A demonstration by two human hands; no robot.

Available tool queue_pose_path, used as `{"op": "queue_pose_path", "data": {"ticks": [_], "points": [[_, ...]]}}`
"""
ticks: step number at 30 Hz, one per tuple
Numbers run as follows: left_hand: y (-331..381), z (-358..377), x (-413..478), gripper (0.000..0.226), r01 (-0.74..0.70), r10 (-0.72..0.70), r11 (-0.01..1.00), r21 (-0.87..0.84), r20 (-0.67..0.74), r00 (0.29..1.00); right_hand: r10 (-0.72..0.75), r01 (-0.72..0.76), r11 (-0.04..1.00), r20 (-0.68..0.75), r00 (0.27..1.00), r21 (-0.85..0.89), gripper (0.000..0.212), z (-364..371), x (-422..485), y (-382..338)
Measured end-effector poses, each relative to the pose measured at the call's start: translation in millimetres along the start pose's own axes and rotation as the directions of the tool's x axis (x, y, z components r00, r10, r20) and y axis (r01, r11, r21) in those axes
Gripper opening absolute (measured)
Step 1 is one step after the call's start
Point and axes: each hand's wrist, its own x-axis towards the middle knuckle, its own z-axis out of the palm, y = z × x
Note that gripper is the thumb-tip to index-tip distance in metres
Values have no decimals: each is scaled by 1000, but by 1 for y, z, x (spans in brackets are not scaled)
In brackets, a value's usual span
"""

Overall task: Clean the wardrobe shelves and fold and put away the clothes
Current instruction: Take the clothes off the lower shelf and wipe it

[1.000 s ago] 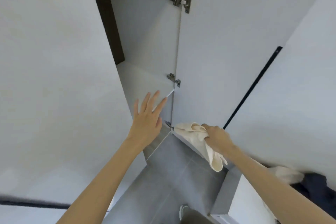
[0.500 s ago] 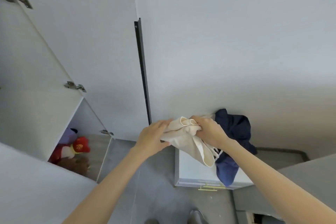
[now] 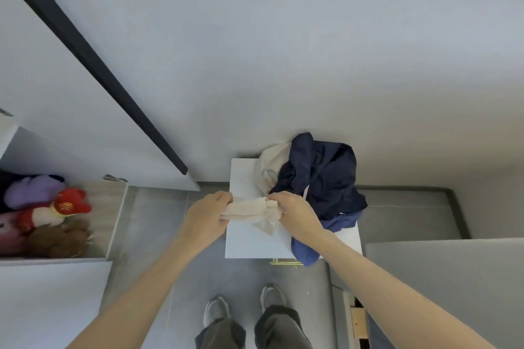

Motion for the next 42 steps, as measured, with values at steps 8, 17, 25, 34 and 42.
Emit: {"op": "queue_pose_path", "data": {"ticks": [8, 17, 25, 34, 42], "points": [[-28, 112, 14, 65, -47, 55, 980, 193, -37, 998, -130, 143, 989, 216, 968, -46, 76, 93, 31, 83], [-45, 232, -4, 57, -61, -15, 947, 317, 231, 973, -52, 241, 902, 465, 884, -357, 76, 180, 24, 149], [-39, 250, 20, 41, 2, -79, 955, 295, 249, 965, -205, 247, 939, 186, 961, -239, 79, 166, 19, 146], [-39, 234, 37, 48, 202, -108, 955, -218, 377, 920, -138, 106, 989, -391, 910, -103, 42, 75, 35, 128], [-32, 250, 58, 64, 120, -118, 993, -9, 120, 986, 388, -257, 908, -438, 811, 330, 71, 69, 84, 139]]}}
